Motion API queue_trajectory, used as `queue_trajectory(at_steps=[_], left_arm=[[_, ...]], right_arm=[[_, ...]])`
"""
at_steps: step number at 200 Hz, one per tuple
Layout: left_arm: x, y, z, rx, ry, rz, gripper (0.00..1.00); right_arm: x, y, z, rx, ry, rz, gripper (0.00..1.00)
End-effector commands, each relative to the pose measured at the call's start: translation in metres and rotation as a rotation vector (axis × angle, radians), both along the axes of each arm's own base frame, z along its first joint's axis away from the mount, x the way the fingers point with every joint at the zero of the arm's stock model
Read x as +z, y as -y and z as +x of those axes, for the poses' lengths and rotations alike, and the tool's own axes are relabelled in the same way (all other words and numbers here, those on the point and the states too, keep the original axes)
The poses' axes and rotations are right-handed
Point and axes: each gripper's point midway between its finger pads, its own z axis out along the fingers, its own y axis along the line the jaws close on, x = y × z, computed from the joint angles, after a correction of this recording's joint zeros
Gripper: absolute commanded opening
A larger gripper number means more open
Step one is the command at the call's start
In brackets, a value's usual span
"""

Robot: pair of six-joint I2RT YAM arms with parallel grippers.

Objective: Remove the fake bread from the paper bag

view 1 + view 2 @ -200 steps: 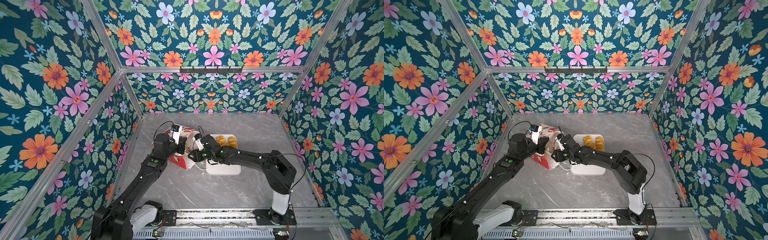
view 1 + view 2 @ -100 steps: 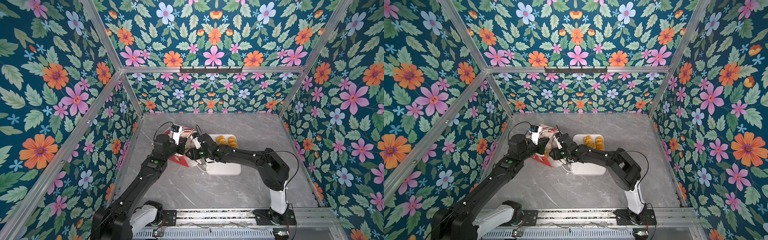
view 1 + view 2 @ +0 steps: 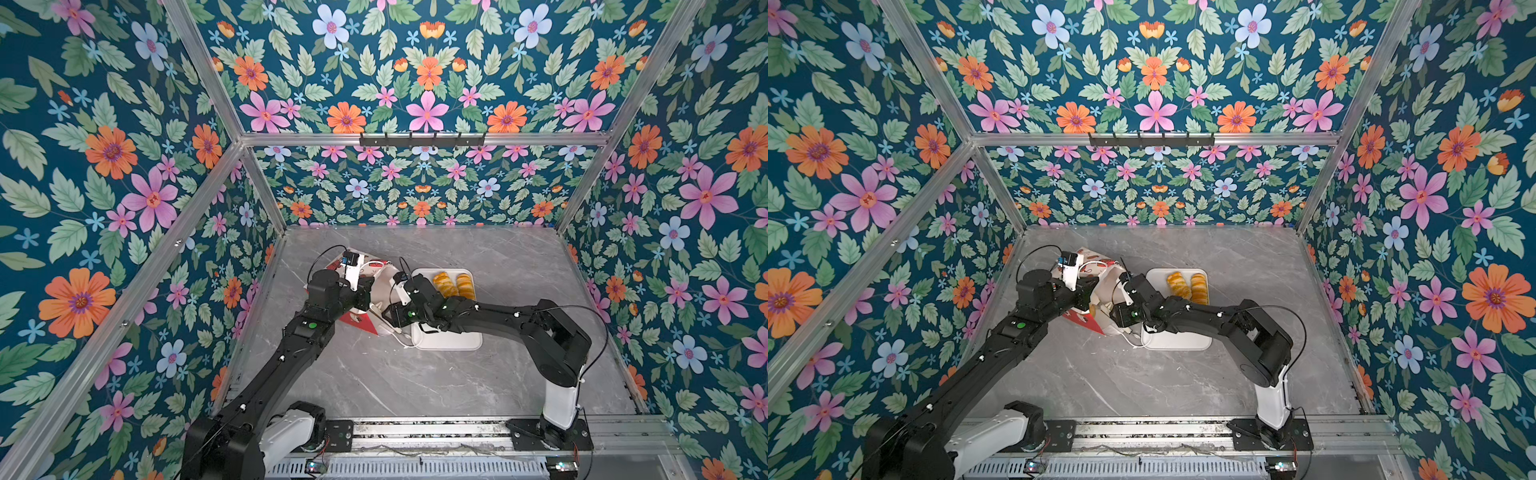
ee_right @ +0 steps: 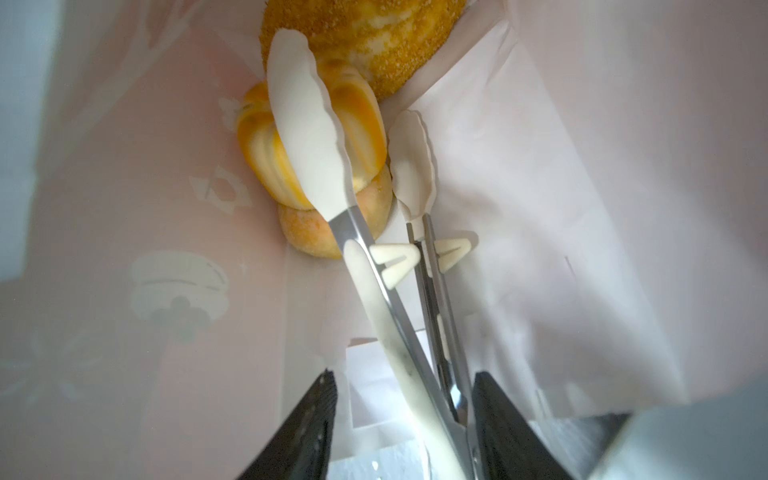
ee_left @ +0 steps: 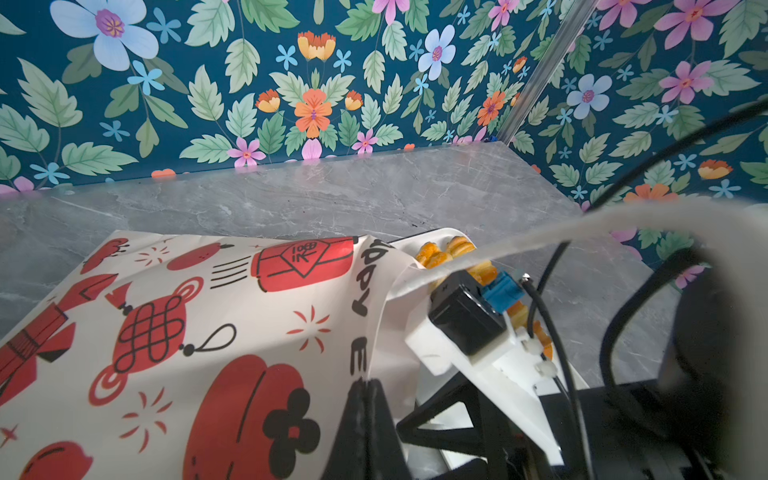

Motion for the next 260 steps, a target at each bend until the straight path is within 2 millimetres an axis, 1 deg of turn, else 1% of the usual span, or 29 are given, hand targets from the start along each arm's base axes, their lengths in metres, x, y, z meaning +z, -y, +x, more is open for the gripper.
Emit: queue_trajectory(at_steps=[1, 46, 62, 74, 102, 121, 132, 152, 182, 228, 260], left_arm=[[0.013, 0.001, 0.002, -0.001, 0.049, -0.023, 0.0], [0.015, 0.002, 0.002, -0.008, 0.054, -0.025, 0.0], [0.014, 0.003, 0.002, -0.009, 0.052, -0.027, 0.0], [0.014, 0.003, 0.003, -0.01, 0.051, -0.028, 0.0], [0.012, 0.002, 0.002, -0.008, 0.05, -0.031, 0.0], [0.013, 0.002, 0.002, -0.008, 0.054, -0.032, 0.0], [0.012, 0.003, 0.002, -0.008, 0.052, -0.033, 0.0], [0.012, 0.003, 0.002, -0.007, 0.053, -0.036, 0.0], [0.01, 0.001, 0.004, 0.006, 0.051, -0.036, 0.0], [0.009, 0.0, 0.005, 0.016, 0.052, -0.038, 0.0], [0.007, -0.006, 0.011, 0.06, 0.051, -0.032, 0.0]], right_arm=[[-0.002, -0.004, -0.001, 0.044, 0.023, -0.007, 0.54], [-0.014, -0.015, -0.003, 0.088, -0.006, 0.002, 0.55], [-0.015, -0.022, -0.004, 0.115, -0.017, 0.017, 0.54], [-0.02, -0.026, -0.005, 0.129, -0.03, 0.018, 0.54], [-0.018, -0.028, -0.002, 0.139, -0.014, 0.014, 0.3], [-0.016, -0.028, -0.002, 0.143, -0.004, 0.007, 0.19], [-0.015, -0.028, -0.001, 0.149, 0.0, 0.001, 0.1], [-0.012, -0.027, -0.002, 0.156, 0.01, -0.005, 0.01], [-0.001, -0.024, -0.003, 0.159, 0.027, -0.004, 0.0], [0.001, -0.019, -0.006, 0.173, 0.037, -0.032, 0.0], [0.012, -0.015, -0.008, 0.176, 0.052, -0.051, 0.0]])
